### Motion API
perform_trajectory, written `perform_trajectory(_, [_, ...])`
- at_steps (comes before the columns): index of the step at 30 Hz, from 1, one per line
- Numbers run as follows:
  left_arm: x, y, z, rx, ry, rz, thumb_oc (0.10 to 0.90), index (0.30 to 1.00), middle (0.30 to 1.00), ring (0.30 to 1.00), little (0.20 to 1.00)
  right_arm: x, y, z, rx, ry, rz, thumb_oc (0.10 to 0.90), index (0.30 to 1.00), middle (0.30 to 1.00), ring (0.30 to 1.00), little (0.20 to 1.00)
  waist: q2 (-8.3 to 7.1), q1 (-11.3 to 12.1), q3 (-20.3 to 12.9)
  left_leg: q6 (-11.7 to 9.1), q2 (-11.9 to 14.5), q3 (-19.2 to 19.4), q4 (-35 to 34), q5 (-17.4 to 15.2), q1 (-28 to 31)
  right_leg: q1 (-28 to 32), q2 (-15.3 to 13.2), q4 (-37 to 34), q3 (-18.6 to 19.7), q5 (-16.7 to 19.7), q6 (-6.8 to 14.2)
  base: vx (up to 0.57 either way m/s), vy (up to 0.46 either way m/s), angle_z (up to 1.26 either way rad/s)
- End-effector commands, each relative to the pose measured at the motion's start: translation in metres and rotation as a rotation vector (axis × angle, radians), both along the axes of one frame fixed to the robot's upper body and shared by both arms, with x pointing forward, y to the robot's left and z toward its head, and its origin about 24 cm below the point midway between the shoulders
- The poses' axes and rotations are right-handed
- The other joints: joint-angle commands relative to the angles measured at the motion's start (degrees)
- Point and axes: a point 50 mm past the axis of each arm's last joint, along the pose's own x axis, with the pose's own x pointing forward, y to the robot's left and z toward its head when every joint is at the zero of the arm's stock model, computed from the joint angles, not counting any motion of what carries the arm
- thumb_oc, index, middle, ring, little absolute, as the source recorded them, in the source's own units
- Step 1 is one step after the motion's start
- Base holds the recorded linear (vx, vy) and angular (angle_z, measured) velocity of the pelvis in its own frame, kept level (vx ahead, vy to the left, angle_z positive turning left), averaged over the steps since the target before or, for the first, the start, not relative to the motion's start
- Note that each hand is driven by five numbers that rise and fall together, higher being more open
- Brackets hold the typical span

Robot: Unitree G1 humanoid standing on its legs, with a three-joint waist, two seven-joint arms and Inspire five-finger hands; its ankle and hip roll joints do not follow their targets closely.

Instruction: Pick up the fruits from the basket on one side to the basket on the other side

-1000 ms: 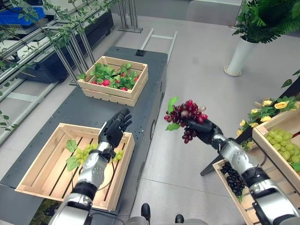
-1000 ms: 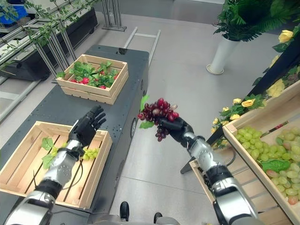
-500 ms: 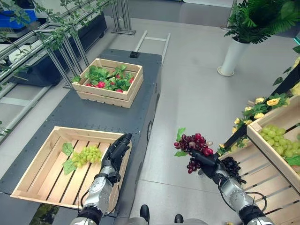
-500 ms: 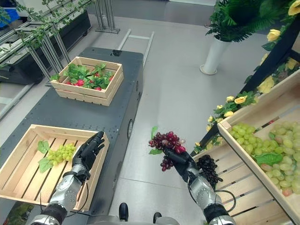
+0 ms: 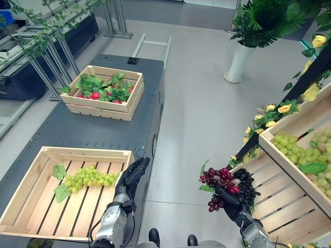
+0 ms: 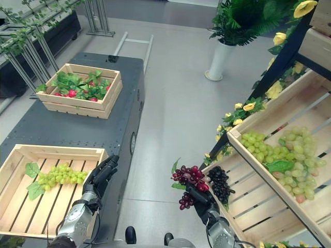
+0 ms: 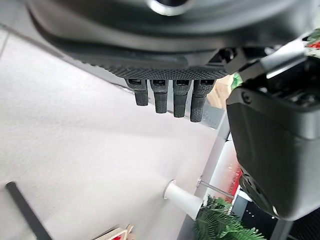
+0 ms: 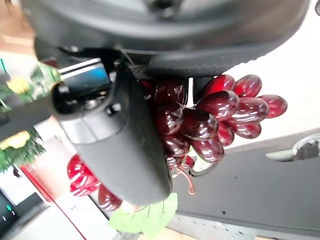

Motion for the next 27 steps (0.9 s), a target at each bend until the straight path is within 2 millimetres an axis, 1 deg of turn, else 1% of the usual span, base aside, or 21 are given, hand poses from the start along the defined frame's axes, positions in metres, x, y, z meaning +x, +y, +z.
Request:
perform_trajectory(1, [0.035, -0.017, 0.033, 0.010, -0.206, -0.048, 0.800, 0.900, 0.900, 0.900, 0.900, 0.047, -0.026, 0.041, -0.148, -0.240, -0.118, 0.400, 0.300, 0.300, 0.300, 0.300, 1.19, -0.18, 1.13, 0.68, -2.13, -1.78, 3.10, -11.13, 2.37, -4.70, 4.31, 1.29, -1.37, 2.60, -1.66, -0.02, -0.061, -0.15])
perform_trajectory(2, [0.038, -0.018, 0.035, 0.013, -0.213, -0.047, 0.800, 0.900, 0.900, 0.900, 0.900, 0.047, -0.029, 0.043, -0.166, -0.241, -0.143, 0.400, 0.300, 0.300, 0.300, 0.300, 1.06, -0.50, 2.16, 0.82, -2.01, -1.44, 4.19, -11.35, 1.40, -5.58, 4.39, 1.99, -1.07, 2.63, -1.71, -0.02, -0.032, -0.12])
perform_trajectory(3, [0.038, -0.018, 0.035, 0.013, -0.213, -0.047, 0.800, 0.900, 0.900, 0.900, 0.900, 0.047, -0.029, 0.043, -0.166, -0.241, -0.143, 0.400, 0.300, 0.300, 0.300, 0.300, 1.06, -0.49, 2.14, 0.82, -2.01, -1.43, 4.25, -11.38, 1.34, -5.64, 4.40, 2.03, -1.06, 2.63, -1.71, -0.07, -0.040, -0.12])
perform_trajectory(5, [0.048, -0.021, 0.046, 0.014, -0.251, -0.036, 0.800, 0.900, 0.900, 0.900, 0.900, 0.054, -0.038, 0.052, -0.212, -0.259, -0.182, 0.400, 0.300, 0.300, 0.300, 0.300, 1.14, -1.17, 4.73, 0.99, -1.84, -0.88, 6.28, -11.59, -1.28, -8.42, 4.54, 4.57, -0.64, 2.27, -1.89, -0.14, -0.012, -0.20])
perform_trajectory(6, [0.051, -0.022, 0.049, 0.014, -0.259, -0.035, 0.800, 0.900, 0.900, 0.900, 0.900, 0.056, -0.039, 0.053, -0.219, -0.263, -0.189, 0.400, 0.300, 0.300, 0.300, 0.300, 1.21, -1.26, 5.20, 1.00, -1.80, -0.87, 6.72, -11.61, -1.88, -9.05, 4.55, 5.24, -0.65, 2.12, -1.95, -0.20, 0.010, -0.25])
perform_trajectory(7, [0.058, -0.022, 0.057, 0.015, -0.285, -0.036, 0.800, 0.900, 0.900, 0.900, 0.900, 0.061, -0.049, 0.060, -0.236, -0.272, -0.216, 0.400, 0.300, 0.300, 0.300, 0.300, 1.46, -1.46, 7.14, 1.03, -1.69, -0.86, 8.60, -11.78, -3.74, -11.17, 4.54, 8.12, -0.98, 1.48, -2.07, -0.18, 0.010, -0.18])
perform_trajectory(9, [0.066, -0.022, 0.066, 0.017, -0.308, -0.031, 0.800, 0.900, 0.900, 0.900, 0.900, 0.067, -0.062, 0.068, -0.270, -0.286, -0.258, 0.400, 0.300, 0.300, 0.300, 0.300, 1.50, -1.62, 9.41, 1.01, -1.61, -0.90, 11.21, -12.11, -6.09, -13.38, 4.28, 10.84, -1.51, 0.97, -2.20, -0.17, 0.010, -0.10])
perform_trajectory(11, [0.071, -0.023, 0.070, 0.019, -0.319, -0.033, 0.800, 0.900, 0.900, 0.900, 0.900, 0.069, -0.069, 0.073, -0.281, -0.297, -0.289, 0.400, 0.300, 0.300, 0.300, 0.300, 1.39, -1.54, 10.48, 0.97, -1.71, -1.25, 12.34, -12.27, -7.16, -14.09, 4.12, 11.72, -1.78, 0.83, -2.23, -0.10, -0.003, 0.02])
perform_trajectory(12, [0.073, -0.023, 0.074, 0.019, -0.329, -0.038, 0.800, 0.900, 0.900, 0.900, 0.900, 0.071, -0.077, 0.076, -0.288, -0.304, -0.327, 0.400, 0.300, 0.300, 0.300, 0.300, 1.24, -1.38, 11.27, 1.01, -1.77, -1.46, 13.28, -12.53, -7.94, -14.71, 4.01, 12.61, -2.08, 0.62, -2.22, -0.07, -0.010, 0.09])
perform_trajectory(13, [0.074, -0.023, 0.074, 0.018, -0.330, -0.039, 0.800, 0.900, 0.900, 0.900, 0.900, 0.071, -0.078, 0.077, -0.287, -0.305, -0.331, 0.400, 0.300, 0.300, 0.300, 0.300, 1.24, -1.38, 11.35, 1.03, -1.76, -1.48, 13.46, -12.60, -8.08, -14.84, 3.99, 12.77, -2.13, 0.56, -2.22, -0.08, -0.017, 0.09])
perform_trajectory(15, [0.077, -0.023, 0.081, 0.026, -0.350, -0.063, 0.800, 0.900, 0.900, 0.900, 0.900, 0.072, -0.097, 0.087, -0.302, -0.325, -0.435, 0.400, 0.300, 0.300, 0.300, 0.300, 1.04, -0.91, 12.86, 1.28, -1.97, -2.29, 16.94, -13.69, -10.50, -16.87, 3.86, 15.89, -2.80, -0.35, -2.50, -0.09, -0.017, 0.11])
perform_trajectory(17, [0.078, -0.023, 0.083, 0.045, -0.356, -0.081, 0.800, 0.900, 0.900, 0.900, 0.900, 0.073, -0.107, 0.094, -0.322, -0.341, -0.478, 0.400, 0.300, 0.300, 0.300, 0.300, 0.97, -0.71, 13.64, 1.38, -1.99, -2.31, 19.19, -14.49, -11.80, -18.08, 3.61, 17.88, -3.46, -0.90, -2.65, -0.08, -0.008, 0.24])
perform_trajectory(18, [0.078, -0.024, 0.084, 0.084, -0.360, -0.107, 0.800, 0.900, 0.900, 0.900, 0.900, 0.073, -0.116, 0.102, -0.338, -0.359, -0.533, 0.400, 0.300, 0.300, 0.300, 0.300, 0.96, -0.48, 14.38, 1.46, -2.11, -2.65, 21.63, -15.30, -13.36, -19.34, 3.43, 19.83, -4.07, -1.46, -2.85, -0.07, -0.002, 0.24])
perform_trajectory(20, [0.079, -0.024, 0.085, 0.101, -0.363, -0.117, 0.800, 0.900, 0.900, 0.900, 0.900, 0.075, -0.121, 0.106, -0.341, -0.370, -0.563, 0.400, 0.300, 0.300, 0.300, 0.300, 1.04, -0.45, 14.84, 1.56, -2.15, -2.52, 23.27, -15.86, -14.38, -20.30, 3.31, 21.24, -4.41, -1.86, -2.97, -0.06, 0.008, 0.10])
perform_trajectory(22, [0.082, -0.025, 0.088, 0.122, -0.373, -0.135, 0.800, 0.900, 0.900, 0.900, 0.900, 0.079, -0.130, 0.115, -0.338, -0.386, -0.600, 0.400, 0.300, 0.300, 0.300, 0.300, 1.29, -0.20, 15.82, 1.61, -2.45, -3.02, 26.05, -16.68, -16.60, -22.13, 3.07, 23.62, -4.91, -2.57, -3.35, -0.09, 0.029, 0.07])
perform_trajectory(23, [0.085, -0.026, 0.091, 0.130, -0.388, -0.146, 0.800, 0.900, 0.900, 0.900, 0.900, 0.084, -0.138, 0.124, -0.364, -0.401, -0.622, 0.400, 0.300, 0.300, 0.300, 0.300, 1.51, -0.03, 16.68, 1.68, -2.58, -3.16, 28.55, -17.49, -18.32, -23.76, 2.84, 25.96, -5.29, -3.33, -3.63, -0.09, 0.034, 0.05])
perform_trajectory(25, [0.087, -0.028, 0.096, 0.146, -0.411, -0.151, 0.800, 0.900, 0.900, 0.900, 0.900, 0.088, -0.144, 0.136, -0.398, -0.419, -0.655, 0.400, 0.300, 0.300, 0.300, 0.300, 1.63, 0.21, 17.50, 1.74, -2.69, -3.48, 31.06, -18.32, -20.13, -25.40, 2.62, 28.33, -5.68, -4.11, -3.95, -0.08, 0.017, 0.10])
perform_trajectory(27, [0.093, -0.028, 0.107, 0.180, -0.467, -0.152, 0.800, 0.900, 0.900, 0.900, 0.900, 0.093, -0.154, 0.153, -0.421, -0.453, -0.721, 0.400, 0.300, 0.300, 0.300, 0.300, 1.74, 0.42, 18.58, 1.81, -2.92, -3.95, 34.96, -19.57, -23.26, -28.14, 2.40, 31.96, -6.14, -5.24, -4.40, -0.09, -0.001, 0.12])
